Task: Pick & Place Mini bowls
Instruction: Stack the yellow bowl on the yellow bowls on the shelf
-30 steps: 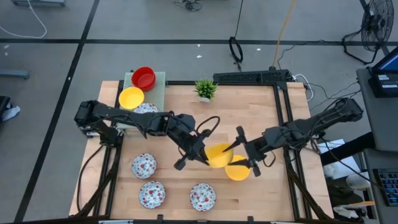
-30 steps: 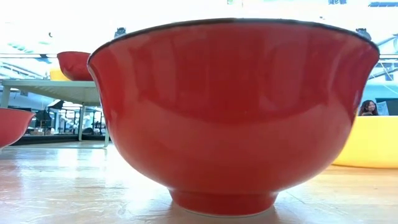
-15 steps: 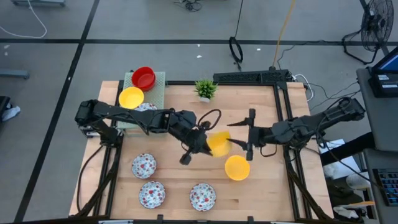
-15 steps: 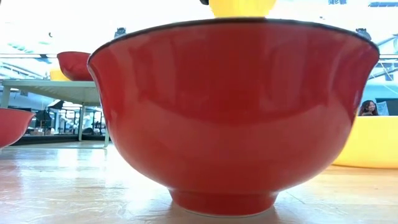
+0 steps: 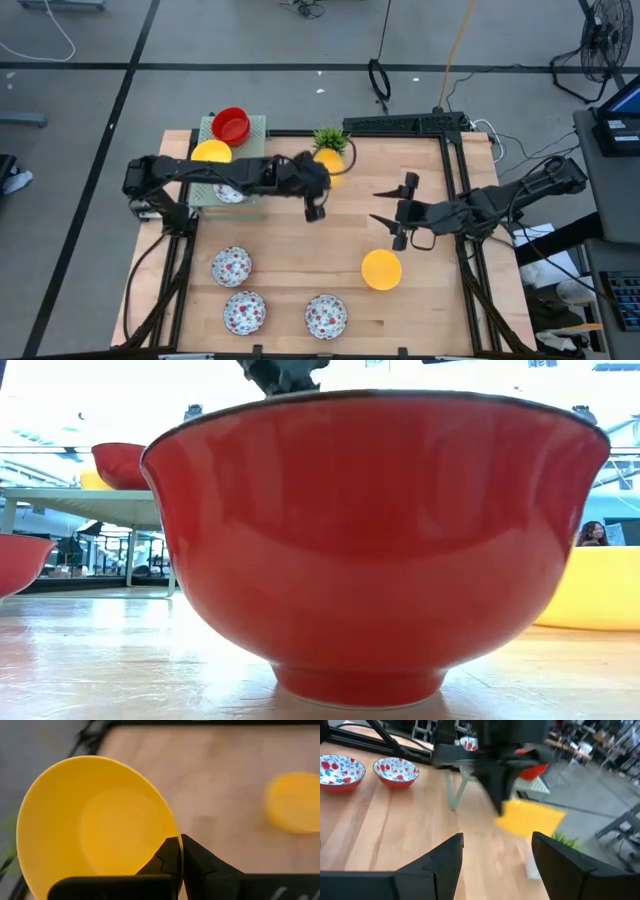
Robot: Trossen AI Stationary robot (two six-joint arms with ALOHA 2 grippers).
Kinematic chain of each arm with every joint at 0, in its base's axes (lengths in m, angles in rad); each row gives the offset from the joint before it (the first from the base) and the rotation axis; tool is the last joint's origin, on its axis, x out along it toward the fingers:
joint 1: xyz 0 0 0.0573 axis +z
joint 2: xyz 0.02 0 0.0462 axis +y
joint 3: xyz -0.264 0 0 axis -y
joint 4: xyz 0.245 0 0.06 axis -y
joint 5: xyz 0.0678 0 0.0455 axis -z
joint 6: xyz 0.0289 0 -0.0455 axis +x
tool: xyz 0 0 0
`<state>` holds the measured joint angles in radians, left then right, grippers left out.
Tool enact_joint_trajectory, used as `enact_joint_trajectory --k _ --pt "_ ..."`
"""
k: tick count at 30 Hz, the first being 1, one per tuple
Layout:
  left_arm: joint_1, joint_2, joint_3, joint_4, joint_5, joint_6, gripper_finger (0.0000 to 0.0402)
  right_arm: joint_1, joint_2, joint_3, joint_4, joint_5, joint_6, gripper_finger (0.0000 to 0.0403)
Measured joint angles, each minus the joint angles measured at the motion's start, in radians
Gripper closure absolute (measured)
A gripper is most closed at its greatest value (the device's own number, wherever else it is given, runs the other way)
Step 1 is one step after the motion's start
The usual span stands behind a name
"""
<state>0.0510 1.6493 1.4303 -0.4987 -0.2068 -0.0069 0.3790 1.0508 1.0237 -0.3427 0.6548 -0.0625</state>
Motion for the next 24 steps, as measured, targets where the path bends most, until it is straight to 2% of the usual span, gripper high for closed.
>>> enact_joint_trajectory --k 4,9,16,19,24 --pt "0.053 -0.009 0.000 -0.073 -0.082 -0.043 0.0385 0.000 0.000 0.000 -0.052 -0.001 0.077 0.0183" --pt "0.100 -0.044 0.024 -0.175 -0.157 -0.075 0.0396 0.000 0.000 -0.049 -0.071 -0.001 0.133 0.0191" --pt "0.158 -0.141 0.052 -0.361 -0.309 -0.188 0.0386 0.000 0.001 -0.195 0.075 0.008 0.088 0.0193" --pt "0.184 -0.186 0.052 -0.480 -0.347 -0.276 0.0396 0.000 0.001 -0.236 0.154 0.013 0.066 0.0195" --pt "0.236 -0.267 0.052 -0.667 -0.378 -0.437 0.0388 0.000 0.001 -0.258 0.160 -0.001 0.054 0.0198"
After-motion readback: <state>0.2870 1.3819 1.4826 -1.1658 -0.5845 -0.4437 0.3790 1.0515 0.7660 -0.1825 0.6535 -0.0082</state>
